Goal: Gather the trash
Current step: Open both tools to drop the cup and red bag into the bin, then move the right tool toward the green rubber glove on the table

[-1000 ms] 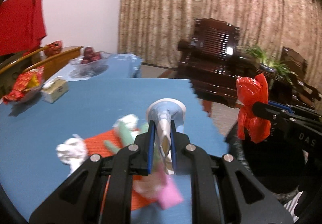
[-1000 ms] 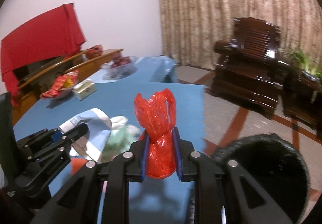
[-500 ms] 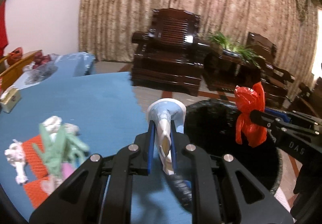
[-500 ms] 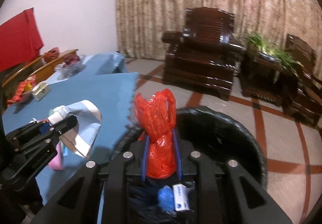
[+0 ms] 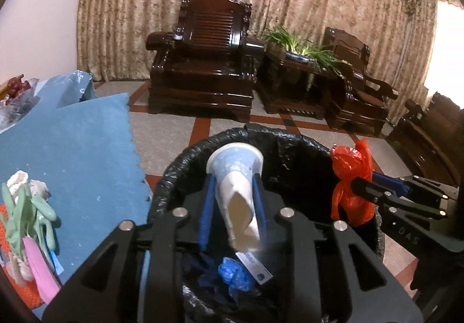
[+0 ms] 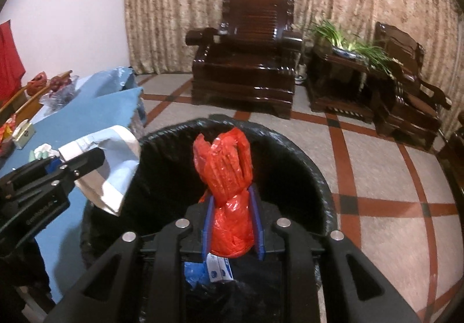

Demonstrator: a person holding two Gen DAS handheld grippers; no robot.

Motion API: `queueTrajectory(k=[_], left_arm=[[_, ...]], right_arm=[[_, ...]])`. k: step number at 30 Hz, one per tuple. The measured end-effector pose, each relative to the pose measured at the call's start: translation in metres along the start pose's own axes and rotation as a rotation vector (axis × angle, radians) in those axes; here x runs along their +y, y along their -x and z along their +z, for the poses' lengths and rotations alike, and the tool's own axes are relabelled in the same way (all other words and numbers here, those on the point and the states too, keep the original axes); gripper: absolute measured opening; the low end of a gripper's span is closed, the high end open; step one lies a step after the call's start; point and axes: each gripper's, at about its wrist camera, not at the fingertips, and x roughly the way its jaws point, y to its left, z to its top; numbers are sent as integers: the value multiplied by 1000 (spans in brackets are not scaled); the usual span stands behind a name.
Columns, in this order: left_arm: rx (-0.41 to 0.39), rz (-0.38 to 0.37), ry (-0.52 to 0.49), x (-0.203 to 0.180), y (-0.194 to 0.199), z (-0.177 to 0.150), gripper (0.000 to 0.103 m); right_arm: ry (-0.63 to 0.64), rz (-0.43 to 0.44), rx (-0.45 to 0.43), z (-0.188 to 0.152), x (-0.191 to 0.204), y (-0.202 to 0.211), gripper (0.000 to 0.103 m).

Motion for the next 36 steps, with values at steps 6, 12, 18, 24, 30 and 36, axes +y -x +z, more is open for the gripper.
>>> queueTrajectory(k=[6, 12, 18, 24, 30, 36], left_arm=[[8, 0, 13, 6, 1, -2, 47], [-31, 62, 8, 23, 24, 1, 83], [-53, 151, 42, 52, 49, 4, 92], [-74, 239, 95, 91, 82, 0, 94], [-98, 338, 134, 132, 118, -8, 94], [-119, 432, 174, 170, 151, -18, 94]], right_arm=[[-15, -32, -5, -5, -5, -1, 52], [-16, -26, -44, -1, -2, 4, 92], [-11, 47, -88, 5, 18, 11, 97], [38, 107, -98, 14, 56, 10, 97], [86, 173, -108, 19, 99, 10, 97], [139, 246, -116, 23, 144, 8, 97]])
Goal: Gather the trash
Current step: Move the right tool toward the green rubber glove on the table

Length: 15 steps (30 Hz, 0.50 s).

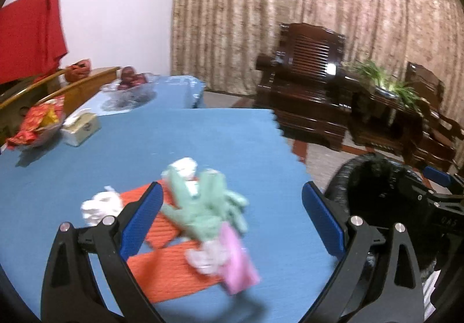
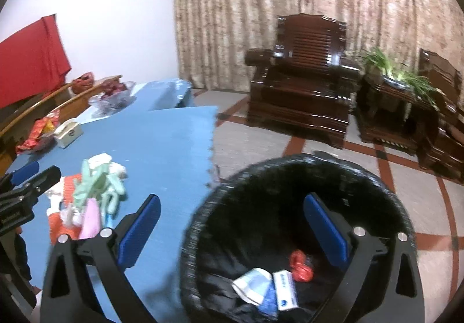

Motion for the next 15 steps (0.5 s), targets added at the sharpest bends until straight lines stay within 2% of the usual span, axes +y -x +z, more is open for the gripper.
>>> queueTrajectory(k=[12, 15], left_arm=[[5, 137, 51, 70, 7, -11, 93], [19, 161, 64, 84, 5, -17, 94]], right_arm=[[77, 132, -2, 4, 78, -28, 97], [86, 160, 6, 2, 95, -36, 94]])
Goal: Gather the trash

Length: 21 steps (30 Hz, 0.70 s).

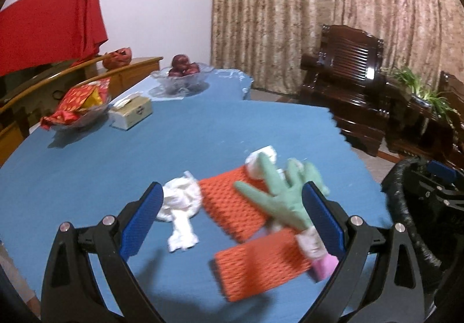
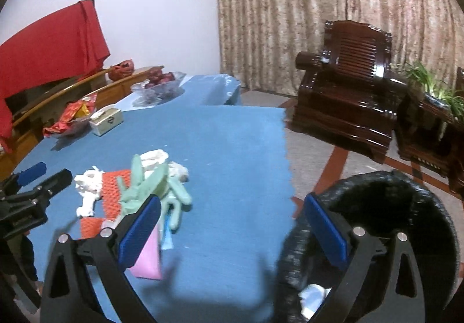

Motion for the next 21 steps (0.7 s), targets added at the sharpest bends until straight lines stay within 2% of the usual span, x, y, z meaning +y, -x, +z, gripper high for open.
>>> queueTrajectory(k=[12, 21], left_arm=[[58, 62, 25, 44, -17, -22, 93], [74, 89, 43, 60, -20, -30, 93]], right_arm=[[77, 118, 81, -13, 67, -41, 75], [131, 173, 138, -26, 103, -66, 51]])
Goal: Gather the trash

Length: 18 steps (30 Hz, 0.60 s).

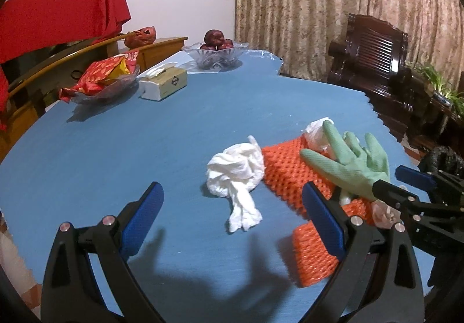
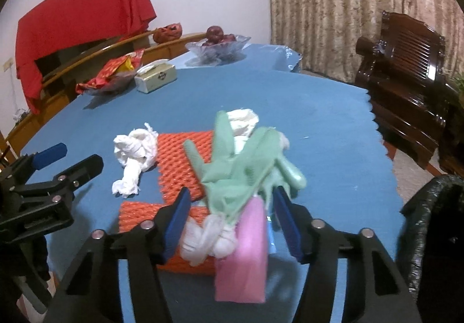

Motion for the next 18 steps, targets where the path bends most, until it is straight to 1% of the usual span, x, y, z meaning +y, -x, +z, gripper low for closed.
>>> queueTrajectory(k=[2, 8, 13, 18], left_arm=[[3, 5, 6, 3, -1, -1, 93], [13, 10, 22, 9, -6, -3, 93], [21, 5, 25, 7, -7, -4, 93], [19, 1, 22, 4, -6, -4, 93]], right_arm=[[10, 3, 6, 0, 3, -4, 46], [21, -4, 16, -1, 4, -11, 37], [29, -16, 37, -4, 3, -17, 36], [36, -9, 48, -6, 3, -21, 35]])
